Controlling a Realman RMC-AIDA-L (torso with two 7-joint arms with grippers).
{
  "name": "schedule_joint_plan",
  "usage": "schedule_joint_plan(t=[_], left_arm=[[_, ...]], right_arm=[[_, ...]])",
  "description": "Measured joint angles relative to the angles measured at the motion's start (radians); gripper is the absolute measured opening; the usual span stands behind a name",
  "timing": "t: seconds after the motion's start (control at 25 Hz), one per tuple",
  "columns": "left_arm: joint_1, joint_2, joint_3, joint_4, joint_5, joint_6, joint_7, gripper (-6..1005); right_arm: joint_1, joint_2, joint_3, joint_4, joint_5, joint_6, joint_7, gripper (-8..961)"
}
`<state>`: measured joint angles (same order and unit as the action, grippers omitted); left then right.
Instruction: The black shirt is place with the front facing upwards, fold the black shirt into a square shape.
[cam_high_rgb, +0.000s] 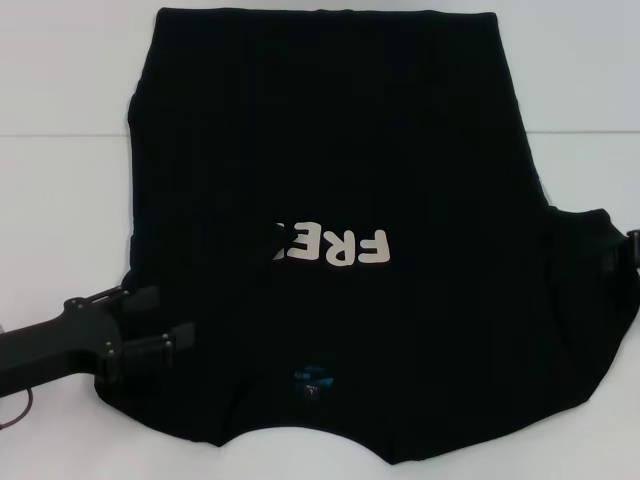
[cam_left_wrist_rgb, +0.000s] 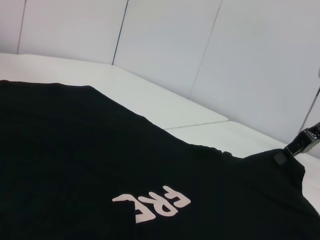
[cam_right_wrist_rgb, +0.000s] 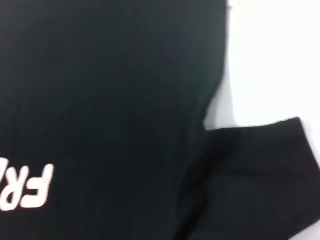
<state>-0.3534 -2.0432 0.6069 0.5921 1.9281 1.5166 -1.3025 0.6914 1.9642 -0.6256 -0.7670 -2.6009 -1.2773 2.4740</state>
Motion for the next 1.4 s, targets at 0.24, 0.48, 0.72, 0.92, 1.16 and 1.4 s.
schedule_joint_plan(t=[0.24,0.48,0.72,0.92,1.16,1.4], left_arm=[[-0.001,0.0,-0.001,0.0,0.0,-0.001,-0.001,863],[-0.001,0.0,-0.001,0.0,0.0,0.003,-0.009,863],[0.0,0.001,-0.001,0.0,0.002,0.005,-0.015,863],[0.001,0.002,-0.001,0.0,0.004,0.009,-0.018,863],[0.001,0.005,-0.001,0.0,0.007,0.016,-0.027,863],[0.001,0.006,-0.001,0.0,0.007,0.019,-0.03,863]], right_arm=[[0.053,0.018,-0.05,-0.007,0.004,-0.004,-0.038,34],[0.133,0.043,-0.158,-0.01,-0.001,0.0,-0.044,33],[0.179,0.057,-0.211,-0.011,-0.008,0.004,-0.035,34],[0.164,0.053,-0.203,-0.011,-0.01,-0.002,-0.027,33],[0.092,0.033,-0.167,-0.021,-0.007,-0.025,-0.019,34],[0.019,0.009,-0.067,-0.061,0.007,-0.061,-0.037,34]])
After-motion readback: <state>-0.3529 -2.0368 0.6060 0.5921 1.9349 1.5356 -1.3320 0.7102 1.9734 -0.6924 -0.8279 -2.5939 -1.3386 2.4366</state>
